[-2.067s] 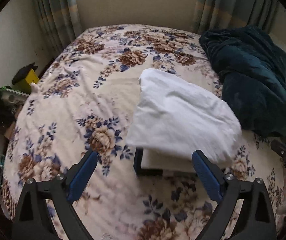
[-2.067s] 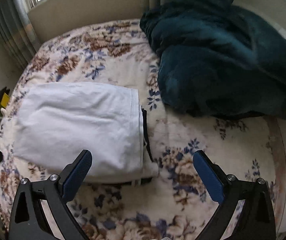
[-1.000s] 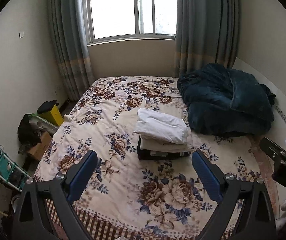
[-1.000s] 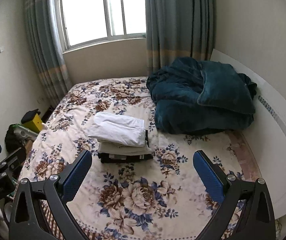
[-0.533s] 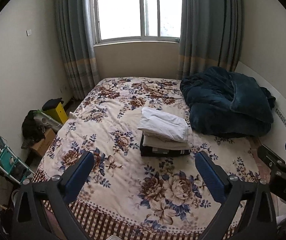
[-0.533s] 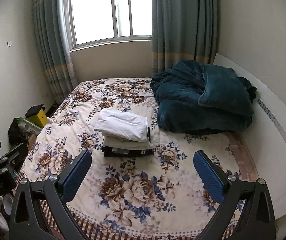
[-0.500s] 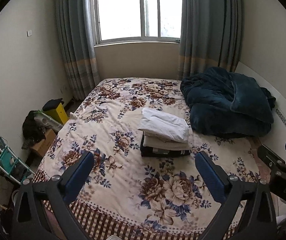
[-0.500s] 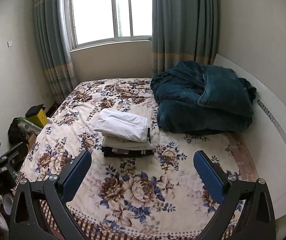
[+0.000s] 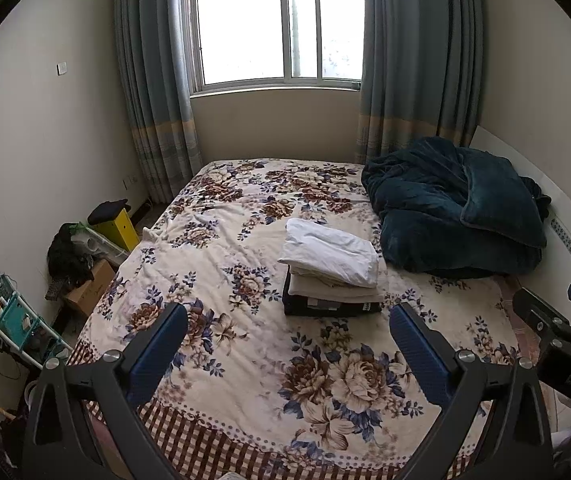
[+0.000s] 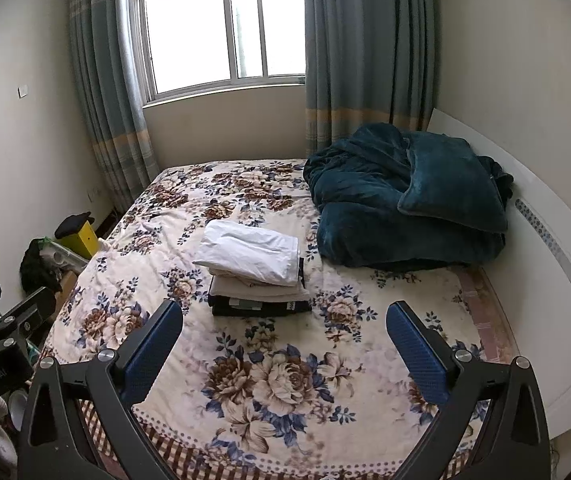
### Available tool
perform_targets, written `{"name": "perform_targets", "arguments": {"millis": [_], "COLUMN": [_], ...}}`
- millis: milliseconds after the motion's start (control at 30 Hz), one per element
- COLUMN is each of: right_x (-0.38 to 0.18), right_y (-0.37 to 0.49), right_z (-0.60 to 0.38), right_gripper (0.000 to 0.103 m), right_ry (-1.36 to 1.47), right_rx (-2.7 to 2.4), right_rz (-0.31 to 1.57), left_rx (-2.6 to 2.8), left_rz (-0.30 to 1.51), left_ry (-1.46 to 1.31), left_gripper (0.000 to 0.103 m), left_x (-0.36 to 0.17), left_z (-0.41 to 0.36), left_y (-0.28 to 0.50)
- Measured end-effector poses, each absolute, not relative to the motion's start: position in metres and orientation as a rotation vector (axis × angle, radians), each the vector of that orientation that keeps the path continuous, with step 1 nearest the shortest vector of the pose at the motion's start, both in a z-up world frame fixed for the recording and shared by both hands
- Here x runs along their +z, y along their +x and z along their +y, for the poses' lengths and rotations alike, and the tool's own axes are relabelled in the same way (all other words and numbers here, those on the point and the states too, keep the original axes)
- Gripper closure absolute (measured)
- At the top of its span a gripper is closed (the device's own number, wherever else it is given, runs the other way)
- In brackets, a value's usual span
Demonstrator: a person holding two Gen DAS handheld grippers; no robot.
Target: Fold small clothes
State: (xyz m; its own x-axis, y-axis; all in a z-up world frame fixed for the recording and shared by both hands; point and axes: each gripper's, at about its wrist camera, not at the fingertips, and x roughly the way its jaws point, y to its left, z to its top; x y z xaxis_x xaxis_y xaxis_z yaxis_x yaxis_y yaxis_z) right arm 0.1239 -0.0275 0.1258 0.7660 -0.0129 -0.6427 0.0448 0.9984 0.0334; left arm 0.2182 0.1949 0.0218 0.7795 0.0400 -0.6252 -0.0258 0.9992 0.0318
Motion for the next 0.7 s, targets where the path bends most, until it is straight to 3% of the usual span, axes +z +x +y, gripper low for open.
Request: {"name": "perform_targets", "arguments": {"millis": [700], "right_x": [0.1291], "right_y": [0.1299], "right_z": [-0.0181], "right_gripper": [0.000], "right_ry": [0.033], "right_rx": [-0.018], "right_rz": [0.682], "left_rx": [0.043], "left_rz": [0.660], "left_ry": [0.016], "left_gripper": [0.000], "left_x": [0.0311], "left_z": [0.1981], "left_y": [0.2165]}}
